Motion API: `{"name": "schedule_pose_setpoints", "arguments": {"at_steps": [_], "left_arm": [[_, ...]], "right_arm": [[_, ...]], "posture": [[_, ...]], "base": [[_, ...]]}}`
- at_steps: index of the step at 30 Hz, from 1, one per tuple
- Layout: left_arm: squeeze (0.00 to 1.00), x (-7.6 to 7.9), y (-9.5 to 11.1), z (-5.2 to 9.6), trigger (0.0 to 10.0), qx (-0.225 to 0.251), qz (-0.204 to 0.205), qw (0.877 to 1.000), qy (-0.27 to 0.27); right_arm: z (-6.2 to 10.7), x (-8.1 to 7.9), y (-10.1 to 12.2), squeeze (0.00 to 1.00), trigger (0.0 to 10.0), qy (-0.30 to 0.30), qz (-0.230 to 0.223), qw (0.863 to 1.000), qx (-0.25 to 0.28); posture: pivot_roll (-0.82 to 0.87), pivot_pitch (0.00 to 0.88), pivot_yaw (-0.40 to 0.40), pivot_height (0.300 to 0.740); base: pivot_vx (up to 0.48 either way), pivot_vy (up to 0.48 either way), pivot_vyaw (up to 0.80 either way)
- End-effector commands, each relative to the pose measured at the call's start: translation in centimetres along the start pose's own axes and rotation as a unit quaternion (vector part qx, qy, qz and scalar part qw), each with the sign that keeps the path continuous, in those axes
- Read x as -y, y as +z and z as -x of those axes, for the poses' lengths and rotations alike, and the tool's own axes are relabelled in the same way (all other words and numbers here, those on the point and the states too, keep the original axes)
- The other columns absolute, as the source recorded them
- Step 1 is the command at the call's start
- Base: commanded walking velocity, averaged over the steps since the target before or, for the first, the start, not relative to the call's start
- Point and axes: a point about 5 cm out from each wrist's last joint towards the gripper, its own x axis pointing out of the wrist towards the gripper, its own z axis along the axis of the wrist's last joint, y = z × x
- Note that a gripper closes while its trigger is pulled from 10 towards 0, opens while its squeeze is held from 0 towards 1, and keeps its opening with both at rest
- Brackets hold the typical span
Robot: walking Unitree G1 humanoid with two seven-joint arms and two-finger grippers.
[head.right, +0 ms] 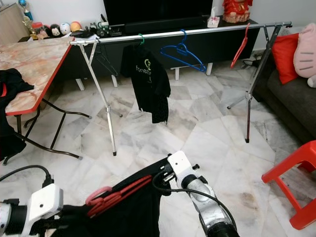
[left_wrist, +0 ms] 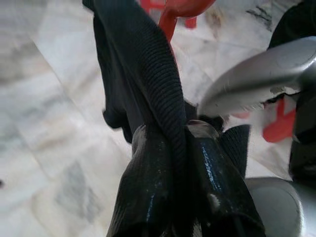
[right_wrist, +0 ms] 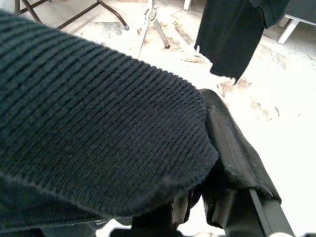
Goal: Hang hanger
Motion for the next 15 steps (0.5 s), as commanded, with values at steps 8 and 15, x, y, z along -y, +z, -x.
{"name": "schedule_pose_setpoints", "arguments": {"at_steps": [8, 15], "left_arm": [[0.0, 0.1, -1.0, 0.9, 10.0, -0.092, -0.048, 0.994, -0.036], [0.0, -0.4, -2.8, 0.8, 10.0, -0.167, -0.095, 0.981, -0.034]], "right_arm": [[0.1, 2.1, -0.5, 0.0, 0.0, -0.043, 0.027, 0.998, -0.028], [0.0, 2.0, -0.9, 0.0, 0.0, -0.029, 0.055, 0.997, -0.041]], "posture": [[-0.02, 0.003, 0.058, 0.74], [-0.01, 0.009, 0.048, 0.74]], "base": [[0.0, 0.0, 0.0], [0.0, 0.0, 0.0]]}}
